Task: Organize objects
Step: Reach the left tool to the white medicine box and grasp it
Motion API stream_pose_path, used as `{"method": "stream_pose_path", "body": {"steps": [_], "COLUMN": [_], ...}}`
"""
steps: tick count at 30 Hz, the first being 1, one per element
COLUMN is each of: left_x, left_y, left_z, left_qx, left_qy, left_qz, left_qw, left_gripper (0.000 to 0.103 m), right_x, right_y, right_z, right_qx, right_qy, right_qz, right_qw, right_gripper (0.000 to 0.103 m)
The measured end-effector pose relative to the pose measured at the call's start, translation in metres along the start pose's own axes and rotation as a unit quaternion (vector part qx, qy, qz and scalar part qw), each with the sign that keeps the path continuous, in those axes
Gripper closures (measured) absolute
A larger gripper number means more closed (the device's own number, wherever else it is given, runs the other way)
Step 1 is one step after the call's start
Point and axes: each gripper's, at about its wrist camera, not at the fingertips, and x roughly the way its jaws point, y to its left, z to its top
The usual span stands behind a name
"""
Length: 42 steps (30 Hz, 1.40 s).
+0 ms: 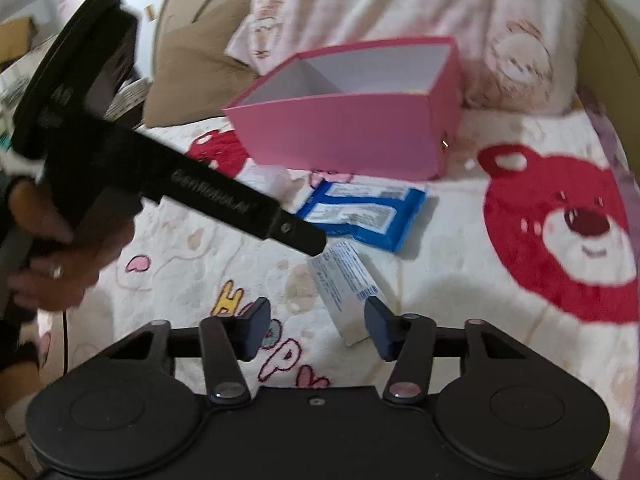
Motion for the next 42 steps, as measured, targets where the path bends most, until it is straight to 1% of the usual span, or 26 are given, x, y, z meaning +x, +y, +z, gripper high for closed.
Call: {"method": "stream_pose_path", "body": {"steps": [2,4,5,8,9,10,11,14,17,19,20,21,22,24,25,26,27,28,30,31,32,33,34,36,38,42], "left_x": [0.007,0.016,0.022,0.037,0.041,0.045,0.046,0.041,0.040,0.042,0.043,0.043,0.042,0.041,0.042,0.045,0.046,0.048,0.052,0.054,0.056,0.057,0.057,0.058,0.060,0.057], "left_y": [0.006,0.012,0.017,0.026,0.028,0.031,0.032,0.033,0.039,0.046,0.049,0.051,0.051,0.052,0.054,0.056,0.059,0.060,0.060,0.058,0.059,0.062,0.063,0.060,0.058,0.051], "left_z": [-0.002,-0.005,-0.006,-0.009,-0.011,-0.015,-0.018,-0.027,-0.032,-0.036,-0.038,-0.039,-0.038,-0.035,-0.035,-0.034,-0.034,-0.035,-0.034,-0.034,-0.036,-0.038,-0.040,-0.041,-0.042,-0.043], "left_qx": [0.000,-0.001,-0.009,-0.032,-0.039,-0.055,-0.064,-0.057,-0.077,-0.106,-0.117,-0.120,-0.117,-0.111,-0.110,-0.115,-0.121,-0.128,-0.124,-0.120,-0.128,-0.145,-0.150,-0.136,-0.142,-0.122], "left_qy": [-0.009,-0.024,-0.024,-0.013,-0.006,0.006,0.006,-0.002,0.025,0.049,0.053,0.050,0.040,0.019,0.019,0.019,0.016,0.010,0.008,0.011,0.018,0.021,0.025,0.025,0.027,0.022], "left_qz": [-0.009,-0.011,-0.013,-0.042,-0.058,-0.085,-0.093,-0.114,-0.152,-0.180,-0.185,-0.179,-0.164,-0.142,-0.137,-0.138,-0.142,-0.147,-0.158,-0.167,-0.187,-0.205,-0.209,-0.202,-0.199,-0.180], "left_qw": [0.9999,0.9997,0.9996,0.9985,0.9975,0.9949,0.9936,0.9918,0.9850,0.9767,0.9744,0.9752,0.9787,0.9835,0.9842,0.9836,0.9823,0.9807,0.9796,0.9785,0.9737,0.9677,0.9661,0.9696,0.9693,0.9758], "left_gripper": [0.052,0.052,0.052,0.055,0.055,0.055,0.055,0.055,0.055,0.055,0.055,0.056,0.056,0.056,0.056,0.056,0.056,0.059,0.069,0.070,0.069,0.069,0.069,0.070,0.070,0.070], "right_x": [0.009,0.020,0.026,0.036,0.037,0.038,0.039,0.039,0.036,0.039,0.041,0.042,0.045,0.047,0.049,0.051,0.054,0.056,0.063,0.065,0.065,0.067,0.067,0.067,0.070,0.072], "right_y": [-0.001,0.001,0.001,0.001,0.001,0.002,0.002,0.001,0.009,0.013,0.015,0.015,0.016,0.020,0.023,0.026,0.029,0.031,0.033,0.034,0.035,0.036,0.037,0.039,0.037,0.036], "right_z": [-0.005,-0.010,-0.013,-0.019,-0.020,-0.022,-0.023,-0.026,-0.020,-0.017,-0.017,-0.018,-0.018,-0.019,-0.019,-0.019,-0.019,-0.018,-0.018,-0.018,-0.017,-0.017,-0.017,-0.019,-0.021,-0.023], "right_qx": [0.016,0.023,0.028,0.058,0.068,0.075,0.082,0.101,0.068,0.041,0.032,0.022,0.012,-0.003,-0.010,-0.017,-0.024,-0.025,-0.019,-0.013,-0.005,0.002,0.007,0.001,0.006,0.015], "right_qy": [0.011,0.023,0.028,0.022,0.015,0.010,0.006,0.004,0.007,0.022,0.025,0.029,0.034,0.040,0.040,0.039,0.038,0.037,0.040,0.036,0.031,0.033,0.034,0.033,0.030,0.024], "right_qz": [-0.024,-0.066,-0.075,-0.072,-0.066,-0.057,-0.054,-0.075,-0.109,-0.128,-0.134,-0.138,-0.140,-0.153,-0.161,-0.168,-0.174,-0.177,-0.180,-0.183,-0.183,-0.184,-0.184,-0.188,-0.190,-0.197], "right_qw": [1.000,0.997,0.996,0.995,0.995,0.996,0.995,0.992,0.992,0.991,0.990,0.990,0.989,0.987,0.986,0.985,0.984,0.983,0.983,0.982,0.983,0.982,0.982,0.982,0.981,0.980], "right_gripper": [0.055,0.055,0.056,0.057,0.058,0.061,0.063,0.066,0.065,0.061,0.061,0.058,0.056,0.044,0.040,0.031,0.026,0.026,0.026,0.025,0.025,0.017,0.017,0.016,0.014,0.013]}}
